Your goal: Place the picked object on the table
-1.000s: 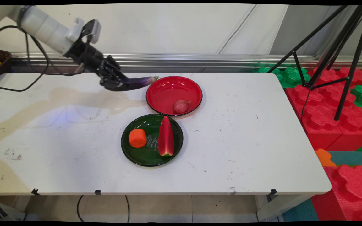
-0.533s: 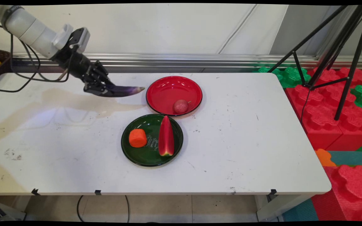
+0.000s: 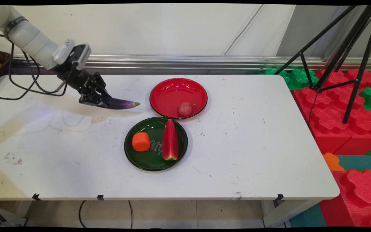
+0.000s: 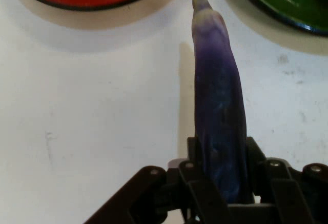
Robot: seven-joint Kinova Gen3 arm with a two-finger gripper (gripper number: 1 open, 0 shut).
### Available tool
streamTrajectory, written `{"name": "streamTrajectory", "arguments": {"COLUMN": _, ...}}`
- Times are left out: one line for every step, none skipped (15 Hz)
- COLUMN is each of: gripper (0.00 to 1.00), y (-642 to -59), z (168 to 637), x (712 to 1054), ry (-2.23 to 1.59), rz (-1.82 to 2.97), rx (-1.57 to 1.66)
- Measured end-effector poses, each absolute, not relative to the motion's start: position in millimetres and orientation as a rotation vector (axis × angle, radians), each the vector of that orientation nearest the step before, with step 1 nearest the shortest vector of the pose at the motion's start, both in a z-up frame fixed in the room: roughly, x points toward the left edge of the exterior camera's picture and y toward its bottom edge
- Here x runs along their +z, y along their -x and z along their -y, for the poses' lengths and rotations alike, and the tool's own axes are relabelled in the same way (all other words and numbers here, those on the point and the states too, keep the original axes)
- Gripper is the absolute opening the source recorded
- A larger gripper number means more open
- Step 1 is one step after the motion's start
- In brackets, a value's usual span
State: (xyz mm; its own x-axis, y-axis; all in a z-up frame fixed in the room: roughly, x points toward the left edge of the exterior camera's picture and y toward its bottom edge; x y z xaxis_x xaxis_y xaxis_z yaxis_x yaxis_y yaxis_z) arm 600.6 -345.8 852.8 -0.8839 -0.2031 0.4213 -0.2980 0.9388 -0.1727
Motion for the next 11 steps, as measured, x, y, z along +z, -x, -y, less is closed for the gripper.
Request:
{"name": "streamTrajectory", "arguments": {"gripper": 0.00, "y": -601, "z": 347, "x": 847, "ry": -0.349, "rz": 2.697, "rx": 0.323}}
{"name": "streamTrajectory", "arguments": {"gripper": 0.00, "y": -602, "z": 349, "x": 842, "ry": -0.337, "rz": 2.703, "rx": 0.320}}
{"name": "streamTrajectory", "arguments": {"gripper": 0.00, "y": -602, "z": 351, "x": 838, "ry": -0.326, "rz": 2.707, "rx": 0.319}}
{"name": "streamTrajectory", "arguments": {"gripper": 0.00, "y": -602, "z": 353, "x": 835, "ry": -0.314, "rz": 2.712, "rx": 0.320}}
{"name": "streamTrajectory", "arguments": {"gripper": 1.00, "y": -602, "z": 355, "x": 831, "ry": -0.301, "rz": 2.717, "rx": 0.322}}
{"name": "streamTrajectory", "arguments": {"gripper": 1.00, "y": -602, "z": 356, "x": 829, "ry": -0.292, "rz": 2.720, "rx": 0.325}}
{"name": "streamTrajectory", "arguments": {"gripper": 1.00, "y": -602, "z": 357, "x": 828, "ry": -0.286, "rz": 2.722, "rx": 0.327}}
{"name": "streamTrajectory", "arguments": {"gripper": 1.00, "y": -603, "z": 359, "x": 827, "ry": -0.278, "rz": 2.724, "rx": 0.331}}
{"name": "streamTrajectory", "arguments": {"gripper": 1.00, "y": -603, "z": 359, "x": 826, "ry": -0.275, "rz": 2.725, "rx": 0.332}}
{"name": "streamTrajectory", "arguments": {"gripper": 1.00, "y": -603, "z": 359, "x": 826, "ry": -0.272, "rz": 2.726, "rx": 0.334}}
{"name": "streamTrajectory", "arguments": {"gripper": 1.00, "y": -603, "z": 359, "x": 826, "ry": -0.270, "rz": 2.726, "rx": 0.334}}
